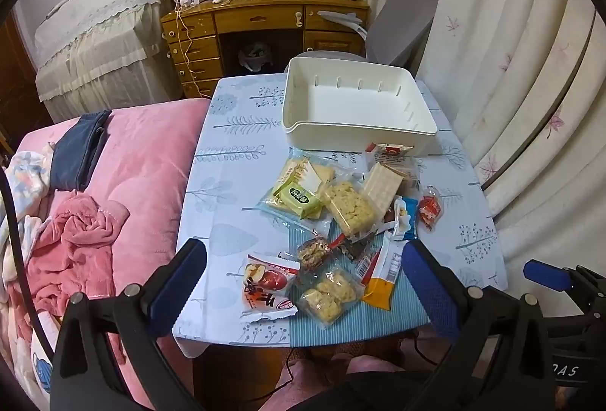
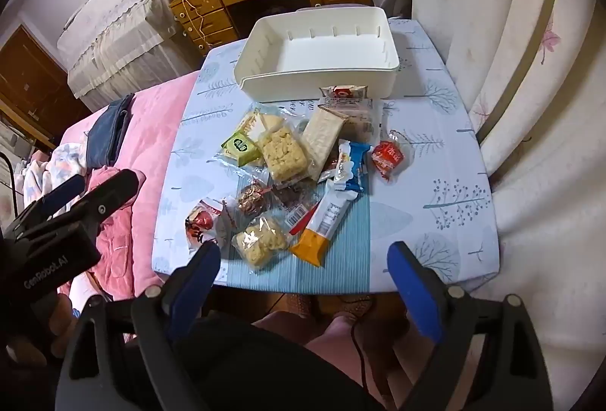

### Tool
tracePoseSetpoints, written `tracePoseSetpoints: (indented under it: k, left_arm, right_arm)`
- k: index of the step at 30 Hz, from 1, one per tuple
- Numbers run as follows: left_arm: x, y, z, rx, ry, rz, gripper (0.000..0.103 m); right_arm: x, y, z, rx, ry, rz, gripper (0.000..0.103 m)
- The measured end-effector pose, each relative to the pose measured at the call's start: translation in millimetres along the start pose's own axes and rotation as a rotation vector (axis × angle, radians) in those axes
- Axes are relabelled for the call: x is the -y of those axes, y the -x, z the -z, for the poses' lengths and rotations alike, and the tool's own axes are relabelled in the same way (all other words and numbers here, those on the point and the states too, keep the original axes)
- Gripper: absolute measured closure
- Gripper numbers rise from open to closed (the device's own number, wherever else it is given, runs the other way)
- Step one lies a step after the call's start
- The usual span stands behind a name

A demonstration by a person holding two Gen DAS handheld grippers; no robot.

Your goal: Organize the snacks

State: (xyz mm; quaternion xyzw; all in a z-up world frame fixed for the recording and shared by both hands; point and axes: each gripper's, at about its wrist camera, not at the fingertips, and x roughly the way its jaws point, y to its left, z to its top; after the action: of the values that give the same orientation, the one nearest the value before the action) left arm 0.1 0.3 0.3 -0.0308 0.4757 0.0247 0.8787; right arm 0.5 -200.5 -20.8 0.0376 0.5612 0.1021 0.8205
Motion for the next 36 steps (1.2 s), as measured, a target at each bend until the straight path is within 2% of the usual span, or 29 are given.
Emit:
tracePoseSetpoints:
  k: [1,14,16,25,31,36]
  left_arm:
    - [0,0,0,0.001,0.004,-0.001,0.000]
    - [8,-3,-14,0.005,-0.004,0.006,0.000]
    - [8,0,-7,0.012,-0.007,0.009,0.000]
    - [12,6,-10,0.030,-0.007,0.000,0.000]
    - [16,9,-6,0.024,-0.010,-0.030,0.000]
    - [23,9,-7,0.028,-0.002,-0.085,0.000]
  right_arm:
    - [0,-1,0,-0.007,0.006,0.018,0.014]
    - [-4,-3,-4,-0.003,0.024,-0.016,0.015]
    - [-2,-3,-6,-0.002,0.024,-0.022,0.015]
    - [6,-7,-15,-0.001,0.030,-0.088,0.015]
    - [15,-6,-22,0.019,0.025,-0.141,0.015]
    - [26,-5,-27,0.046,0.015,-0.153,0.015]
